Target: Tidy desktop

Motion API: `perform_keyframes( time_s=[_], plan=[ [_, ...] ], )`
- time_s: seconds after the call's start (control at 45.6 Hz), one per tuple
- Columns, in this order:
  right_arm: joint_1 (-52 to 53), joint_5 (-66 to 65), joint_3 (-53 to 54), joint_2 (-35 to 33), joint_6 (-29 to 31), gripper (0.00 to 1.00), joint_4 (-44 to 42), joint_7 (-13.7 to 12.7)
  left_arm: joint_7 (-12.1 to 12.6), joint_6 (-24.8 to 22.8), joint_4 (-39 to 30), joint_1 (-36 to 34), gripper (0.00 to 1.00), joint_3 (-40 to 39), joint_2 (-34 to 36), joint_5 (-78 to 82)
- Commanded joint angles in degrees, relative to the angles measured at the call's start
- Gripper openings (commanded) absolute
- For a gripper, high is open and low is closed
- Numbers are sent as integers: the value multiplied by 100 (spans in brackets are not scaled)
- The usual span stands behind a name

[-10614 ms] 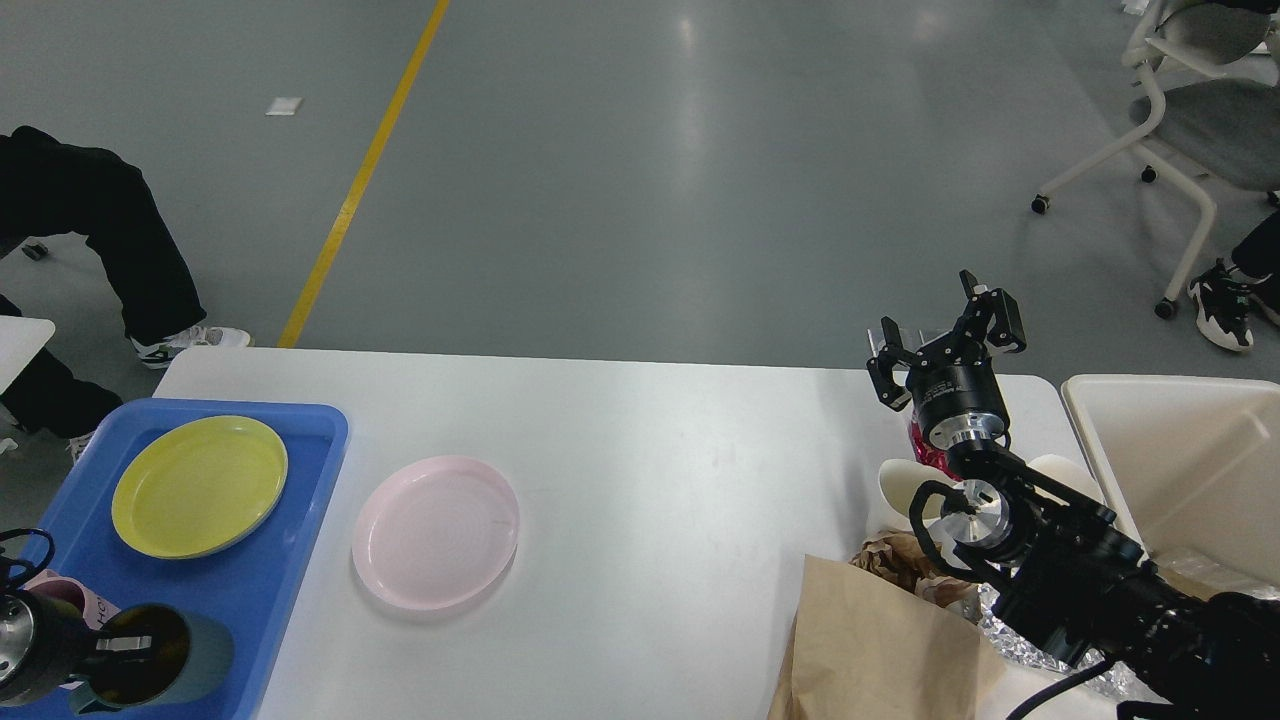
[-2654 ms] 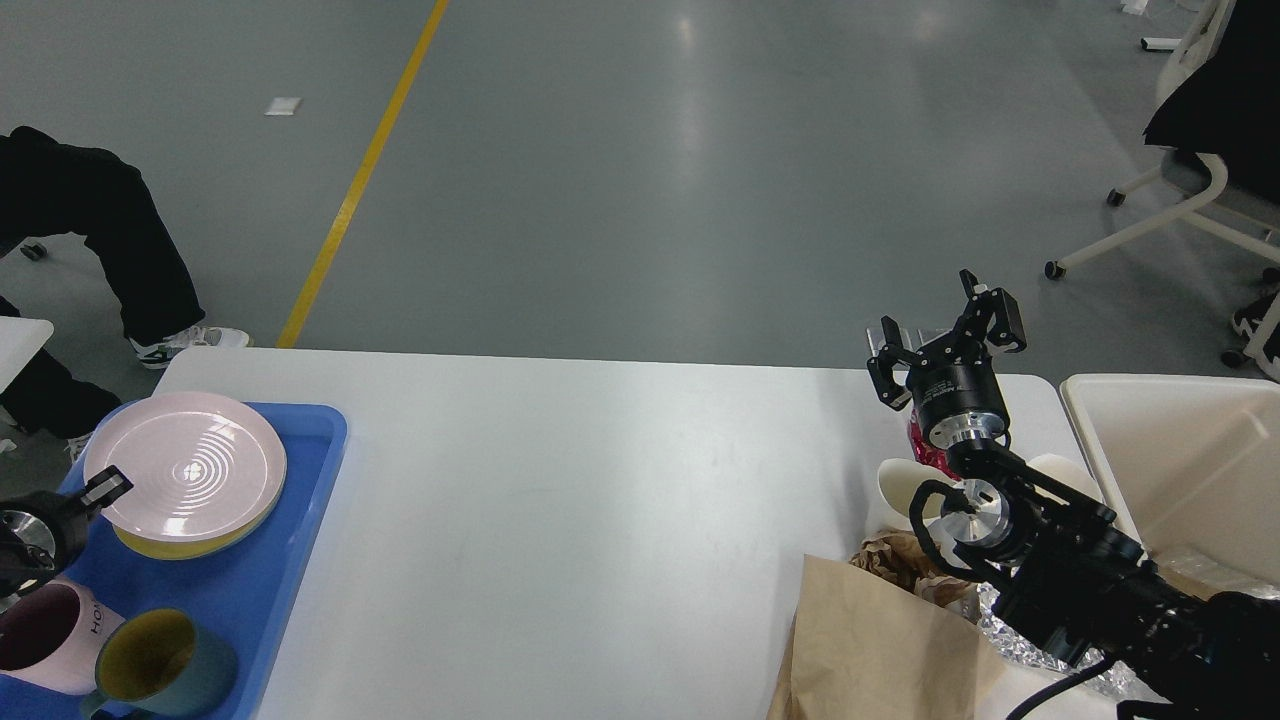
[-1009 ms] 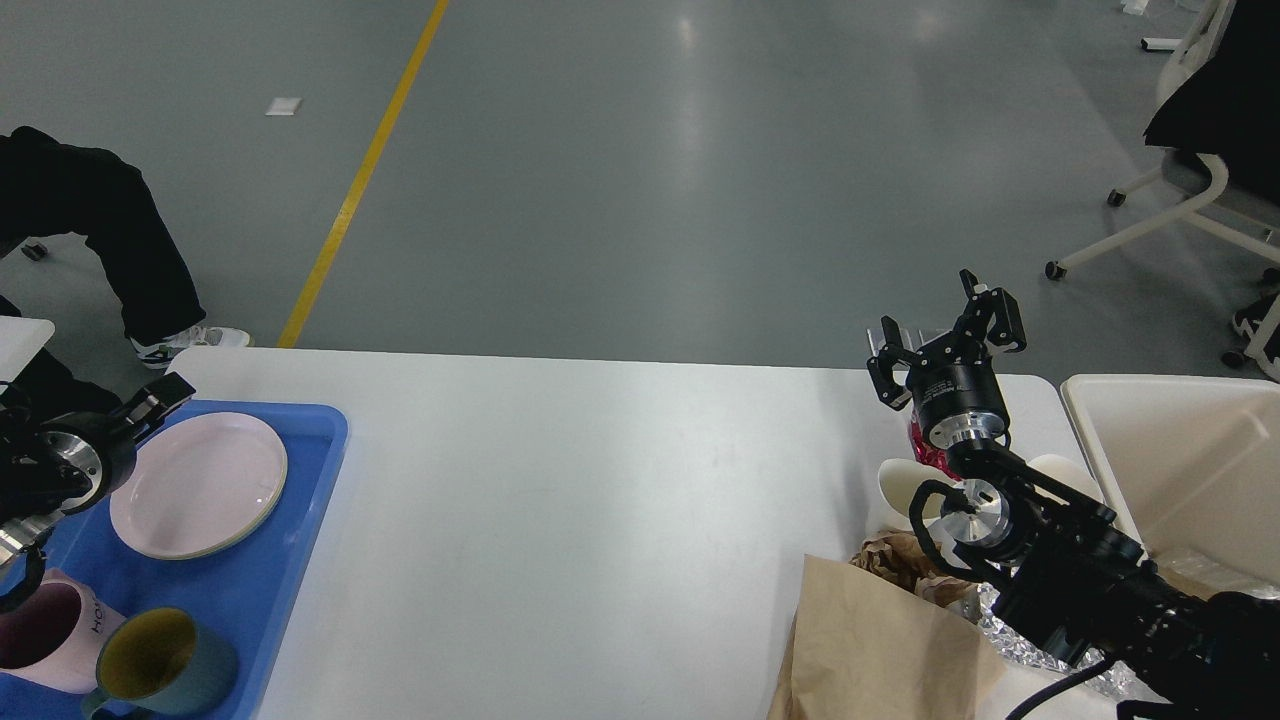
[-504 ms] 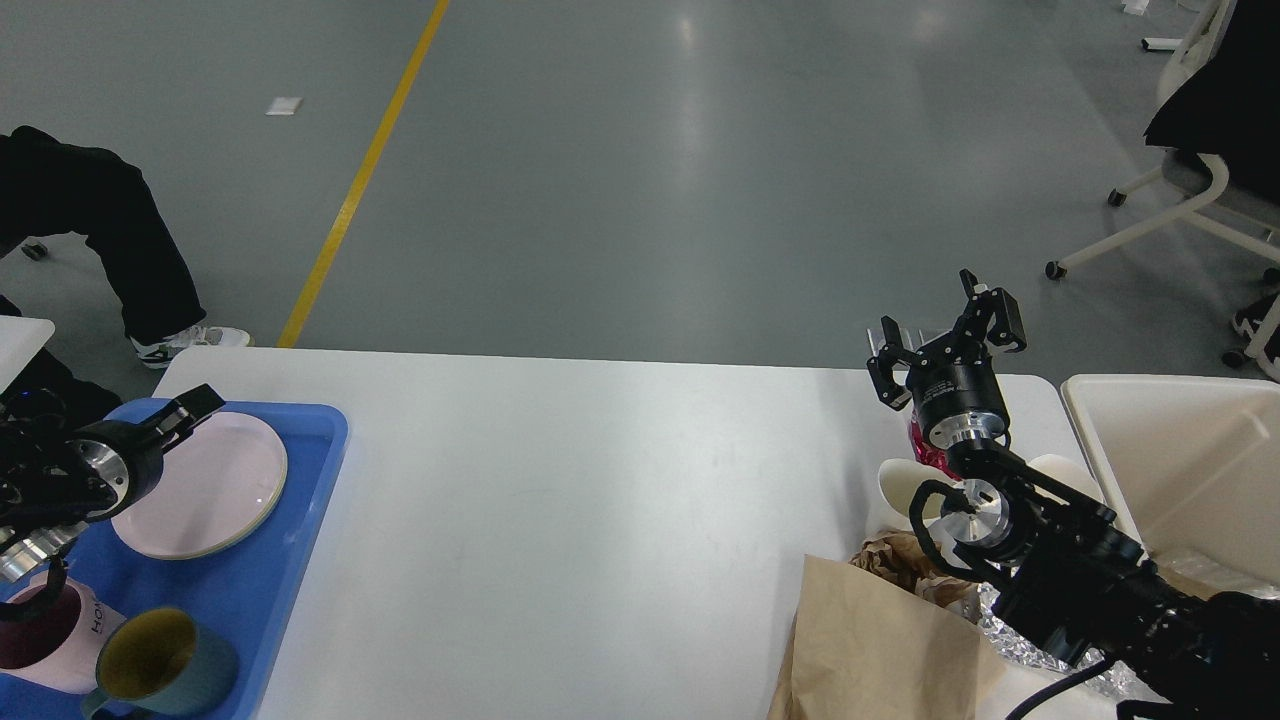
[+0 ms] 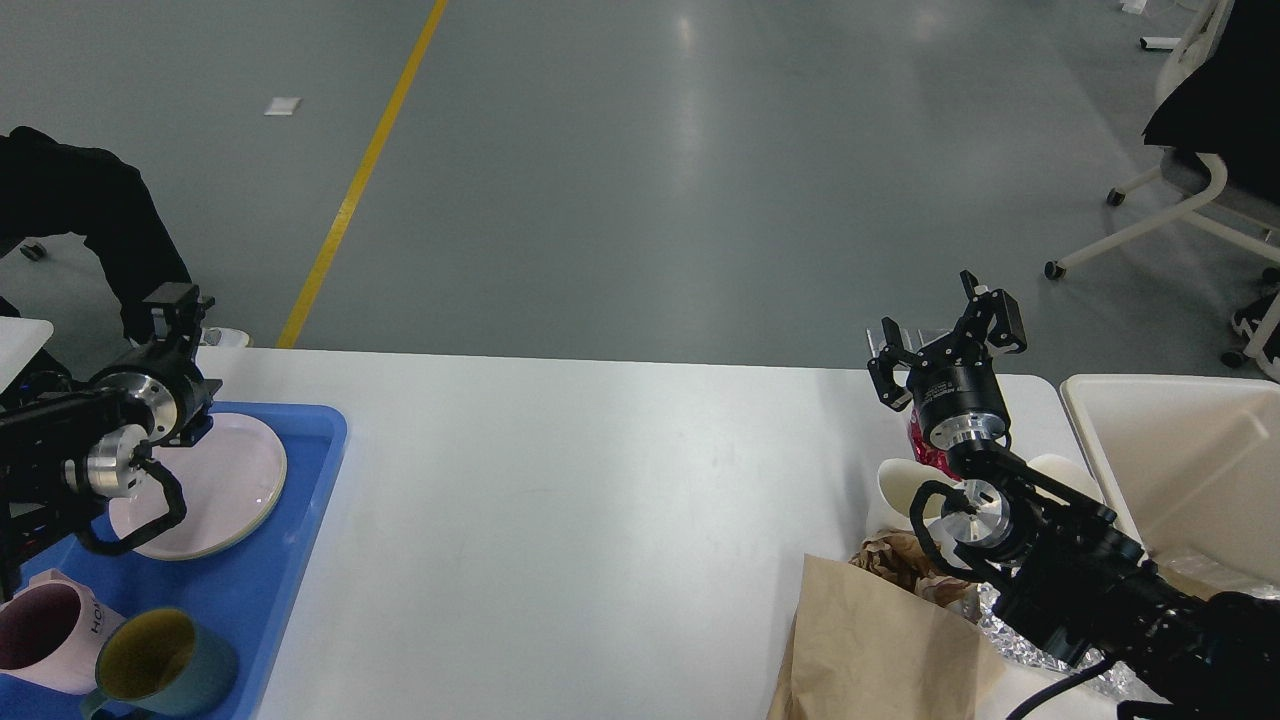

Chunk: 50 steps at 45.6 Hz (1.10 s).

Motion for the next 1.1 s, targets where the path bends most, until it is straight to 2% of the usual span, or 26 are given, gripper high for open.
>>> perform_keyframes(
  time_s=[0.0,0.11,0.219,0.439,0.592,0.833,1.075],
  plan=[
    [0,0,0,0,0,100,0,0,34,8,30,730,96,-2284,-249,-2],
    [0,0,0,0,0,100,8,0,25,26,30,1002,96,-3603,-723,-2],
    [0,0,0,0,0,100,17,0,25,-1,38,1398,96,-4431,-1014,24],
    [0,0,0,0,0,100,26,0,-10,-71,38,1390,96,-4536,-1242,130],
    [0,0,0,0,0,100,26,0,-1,-71,30,1416,96,-4564,-1647,139],
    [-9,0,0,0,0,100,35,0,-27,-264,21,1372,96,-4467,-1761,156],
    [-9,0,0,0,0,100,17,0,-54,-440,30,1381,96,-4388,-2569,1148]
  ],
)
